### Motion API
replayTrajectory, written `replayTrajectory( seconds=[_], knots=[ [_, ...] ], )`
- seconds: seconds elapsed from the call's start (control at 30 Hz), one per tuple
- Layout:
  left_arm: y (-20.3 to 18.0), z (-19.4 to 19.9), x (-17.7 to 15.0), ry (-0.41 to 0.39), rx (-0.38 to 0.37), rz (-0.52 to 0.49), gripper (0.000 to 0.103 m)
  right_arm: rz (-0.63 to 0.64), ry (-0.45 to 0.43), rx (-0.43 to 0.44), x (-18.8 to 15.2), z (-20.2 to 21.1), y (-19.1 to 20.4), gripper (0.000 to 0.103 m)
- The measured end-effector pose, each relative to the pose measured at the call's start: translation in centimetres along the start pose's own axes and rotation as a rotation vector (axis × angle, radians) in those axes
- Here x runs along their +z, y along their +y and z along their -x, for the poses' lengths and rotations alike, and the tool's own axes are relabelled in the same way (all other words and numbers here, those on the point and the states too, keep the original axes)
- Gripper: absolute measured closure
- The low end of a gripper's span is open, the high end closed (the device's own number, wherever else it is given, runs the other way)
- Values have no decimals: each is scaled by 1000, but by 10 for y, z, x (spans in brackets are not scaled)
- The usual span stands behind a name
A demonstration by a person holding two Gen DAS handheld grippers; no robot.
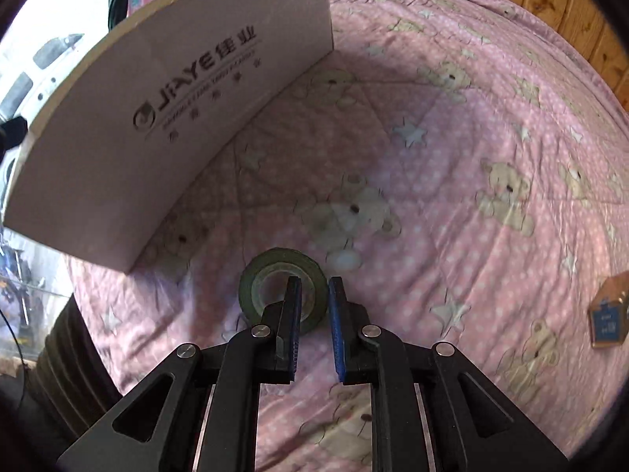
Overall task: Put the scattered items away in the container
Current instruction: 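Grasp the gold tin box with the right gripper while the left moves to the tape roll, then grasp the green tape roll with the left gripper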
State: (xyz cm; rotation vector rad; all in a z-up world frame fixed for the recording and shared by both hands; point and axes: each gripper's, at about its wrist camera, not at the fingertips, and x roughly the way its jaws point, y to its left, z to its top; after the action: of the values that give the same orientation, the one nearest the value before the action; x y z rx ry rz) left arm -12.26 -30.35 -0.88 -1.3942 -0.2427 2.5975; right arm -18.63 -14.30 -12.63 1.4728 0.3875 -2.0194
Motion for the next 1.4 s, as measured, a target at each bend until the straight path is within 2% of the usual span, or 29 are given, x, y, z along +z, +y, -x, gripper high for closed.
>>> replayTrajectory(
  seconds=[0.07, 0.13, 0.17, 0.2, 0.27, 0.33, 0.37, 0.43, 0.47, 0.53, 0.6, 0.63, 0.7, 0.73, 0.77, 0.83, 0.9, 0.97, 1.03, 1.1, 1.2, 1.3, 1.4],
  knots=[
    [-13, 3, -5, 0, -11, -29, 69, -43, -27, -4, -14, 6, -4, 73],
    [-25, 5, -10, 9, -27, -53, 69, -162, -115, 53, -24, 36, -20, 71],
    [-30, 5, -12, 10, -31, -60, 69, -200, -167, 58, -31, 51, -28, 62],
    [-35, 6, -14, 11, -36, -68, 69, -207, -182, 45, -36, 58, -32, 56],
    [-42, 4, -18, 26, -57, -81, 68, -235, -162, 81, -46, 64, -43, 56],
    [-47, -2, -21, 41, -63, -78, 68, -310, -220, 148, -58, 81, -62, 56],
    [-50, -5, -22, 49, -69, -77, 68, -334, -245, 134, -62, 89, -72, 57],
    [-56, -10, -25, 63, -83, -77, 68, -412, -327, 25, -68, 109, -99, 57],
    [-59, -12, -26, 71, -84, -80, 68, -480, -362, -38, -72, 119, -120, 58],
    [-64, -15, -27, 77, -86, -92, 68, -653, -398, -219, -76, 133, -164, 57],
    [-67, -19, -27, 86, -87, -92, 68, -779, -408, -316, -79, 133, -211, 54],
    [-68, -21, -26, 89, -89, -91, 68, -817, -372, -321, -76, 124, -231, 54],
    [-69, -26, -25, 98, -88, -90, 68, -844, -306, -268, -65, 99, -259, 54],
    [-70, -29, -24, 104, -88, -89, 68, -836, -319, -237, -63, 91, -266, 45],
    [-71, -32, -23, 109, -90, -90, 68, -816, -304, -243, -62, 86, -267, 33],
    [-72, -35, -22, 115, -87, -88, 68, -792, -262, -234, -55, 70, -267, 31],
    [-74, -39, -21, 121, -86, -90, 68, -803, -223, -195, -58, 51, -268, 36],
    [-74, -43, -20, 125, -83, -86, 68, -787, -253, -230, -69, 56, -259, 50],
    [-77, -47, -20, 131, -85, -87, 68, -827, -297, -114, -88, 65, -249, 50],
    [-80, -52, -22, 143, -85, -95, 68, -756, -300, -94, -100, 75, -220, 50],
    [-89, -66, -24, 166, -77, -114, 67, -633, -291, -14, -118, 87, -159, 50],
    [-98, -86, -23, 175, -46, -130, 67, -534, -236, -31, -134, 78, -108, 49],
    [-101, -107, -20, 172, -27, -117, 62, -489, -189, -79, -144, 59, -91, 46]
  ],
)
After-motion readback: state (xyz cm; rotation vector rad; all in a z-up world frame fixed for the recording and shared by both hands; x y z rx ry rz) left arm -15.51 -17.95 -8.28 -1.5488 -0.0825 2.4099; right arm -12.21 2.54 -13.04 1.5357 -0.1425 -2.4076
